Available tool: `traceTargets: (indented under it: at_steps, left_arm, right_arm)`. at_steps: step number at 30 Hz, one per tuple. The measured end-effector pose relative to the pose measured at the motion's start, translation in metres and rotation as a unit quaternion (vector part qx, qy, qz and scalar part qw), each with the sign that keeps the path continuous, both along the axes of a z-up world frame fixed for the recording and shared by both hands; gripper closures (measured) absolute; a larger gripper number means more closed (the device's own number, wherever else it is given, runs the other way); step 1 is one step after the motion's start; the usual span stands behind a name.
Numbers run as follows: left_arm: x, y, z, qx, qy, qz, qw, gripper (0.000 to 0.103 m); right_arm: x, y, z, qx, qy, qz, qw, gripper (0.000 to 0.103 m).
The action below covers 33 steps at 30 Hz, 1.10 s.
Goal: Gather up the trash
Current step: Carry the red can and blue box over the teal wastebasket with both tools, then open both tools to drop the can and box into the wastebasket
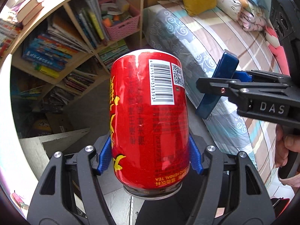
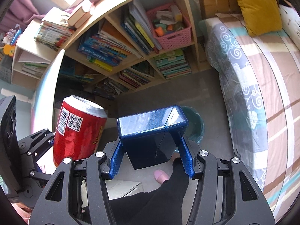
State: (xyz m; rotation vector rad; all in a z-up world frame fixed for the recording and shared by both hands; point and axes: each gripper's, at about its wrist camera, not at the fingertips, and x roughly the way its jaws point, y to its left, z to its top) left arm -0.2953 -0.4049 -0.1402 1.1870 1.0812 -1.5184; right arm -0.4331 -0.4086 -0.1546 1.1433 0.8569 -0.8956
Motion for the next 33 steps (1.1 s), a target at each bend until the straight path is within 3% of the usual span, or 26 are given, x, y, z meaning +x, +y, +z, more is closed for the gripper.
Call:
traceTargets:
  at_steps: [4, 5, 6, 7, 33]
  left_arm:
    - [-0.010, -0.008, -0.007, 0.006, 0.005, -0.016, 0.9998, 0.036]
    - [-0.011, -0.009, -0.009, 0.006, 0.002, -0.019, 0.9998, 0.021]
    - [-0.013, -0.010, -0.010, 0.004, -0.005, -0.018, 0.9998, 0.013]
    - [-0.014, -0.011, -0.010, -0.001, -0.005, -0.019, 0.9998, 0.008]
    - [0.000, -0.007, -0.001, -0.008, -0.017, 0.007, 0.9998, 0.008]
  right_arm:
    - [-0.004, -0.004, -0.007, 0.009, -0.001, -0.009, 1.000, 0.047]
    - [-0.006, -0.005, -0.008, 0.011, -0.002, -0.013, 1.000, 0.044]
    - [-0.008, -0.006, -0.008, 0.013, -0.005, -0.017, 1.000, 0.030]
    - [-0.010, -0.007, -0.008, 0.011, -0.006, -0.019, 1.000, 0.025]
    - [-0.012, -0.014, 0.001, 0.001, -0.013, -0.011, 1.000, 0.025]
